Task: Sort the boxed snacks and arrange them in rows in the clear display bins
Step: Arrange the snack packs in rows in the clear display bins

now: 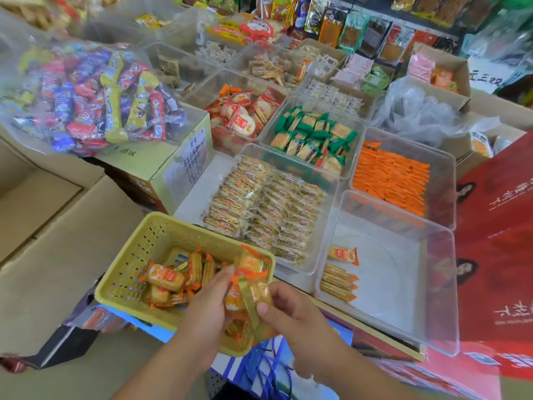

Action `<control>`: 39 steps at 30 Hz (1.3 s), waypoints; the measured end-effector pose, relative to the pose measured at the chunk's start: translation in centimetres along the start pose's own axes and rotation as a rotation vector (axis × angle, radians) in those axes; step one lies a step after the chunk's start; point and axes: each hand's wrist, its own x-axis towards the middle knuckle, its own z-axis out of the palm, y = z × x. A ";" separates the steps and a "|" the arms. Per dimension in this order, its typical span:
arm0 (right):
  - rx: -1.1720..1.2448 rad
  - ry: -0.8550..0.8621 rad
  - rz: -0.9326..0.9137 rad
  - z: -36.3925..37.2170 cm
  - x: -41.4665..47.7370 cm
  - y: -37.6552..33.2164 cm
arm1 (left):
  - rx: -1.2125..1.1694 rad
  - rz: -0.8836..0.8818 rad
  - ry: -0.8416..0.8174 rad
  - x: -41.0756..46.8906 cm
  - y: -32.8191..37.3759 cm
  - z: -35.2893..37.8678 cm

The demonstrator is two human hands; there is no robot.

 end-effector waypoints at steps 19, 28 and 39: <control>0.417 0.013 0.186 -16.7 -2.9 4.2 | 0.229 0.083 0.302 0.1 -4.9 18.7; 0.612 0.041 0.237 -20.1 -0.9 5.3 | 0.591 0.179 0.112 2.7 -4.1 21.1; 0.578 0.529 0.264 -28.4 1.0 9.0 | 1.438 0.268 -0.196 15.3 -4.4 24.8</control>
